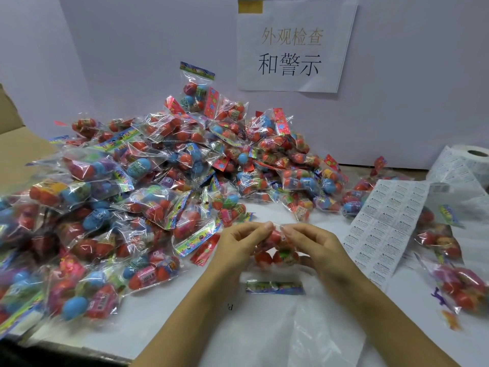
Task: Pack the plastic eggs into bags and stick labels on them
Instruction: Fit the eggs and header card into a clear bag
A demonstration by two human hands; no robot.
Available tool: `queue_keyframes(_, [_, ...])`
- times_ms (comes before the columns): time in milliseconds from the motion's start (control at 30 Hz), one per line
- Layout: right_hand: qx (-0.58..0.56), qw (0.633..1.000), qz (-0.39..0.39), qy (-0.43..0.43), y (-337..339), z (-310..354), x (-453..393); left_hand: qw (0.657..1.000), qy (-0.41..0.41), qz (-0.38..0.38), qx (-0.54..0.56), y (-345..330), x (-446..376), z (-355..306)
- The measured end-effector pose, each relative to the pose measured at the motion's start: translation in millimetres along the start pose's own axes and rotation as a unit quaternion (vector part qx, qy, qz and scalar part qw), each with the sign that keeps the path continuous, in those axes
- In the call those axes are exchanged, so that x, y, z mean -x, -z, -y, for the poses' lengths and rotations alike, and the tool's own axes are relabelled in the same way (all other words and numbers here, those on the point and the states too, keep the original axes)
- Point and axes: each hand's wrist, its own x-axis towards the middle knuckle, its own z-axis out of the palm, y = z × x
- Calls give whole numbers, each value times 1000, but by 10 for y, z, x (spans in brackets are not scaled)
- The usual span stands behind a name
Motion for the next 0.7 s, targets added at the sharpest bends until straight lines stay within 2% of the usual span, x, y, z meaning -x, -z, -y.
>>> queue_keyframes(167, [7,999,-33,13,9,-27,-26,1000,-12,-7,-27,-35,12,-6])
queue_keyframes(467, [-44,997,-70,-3,42,-25,-62,1000,21,19,13,-16,9,-39])
queue_keyframes(700, [-105,991,-89,0,45,4,-71,997,49,-27,50,-40,15,-66])
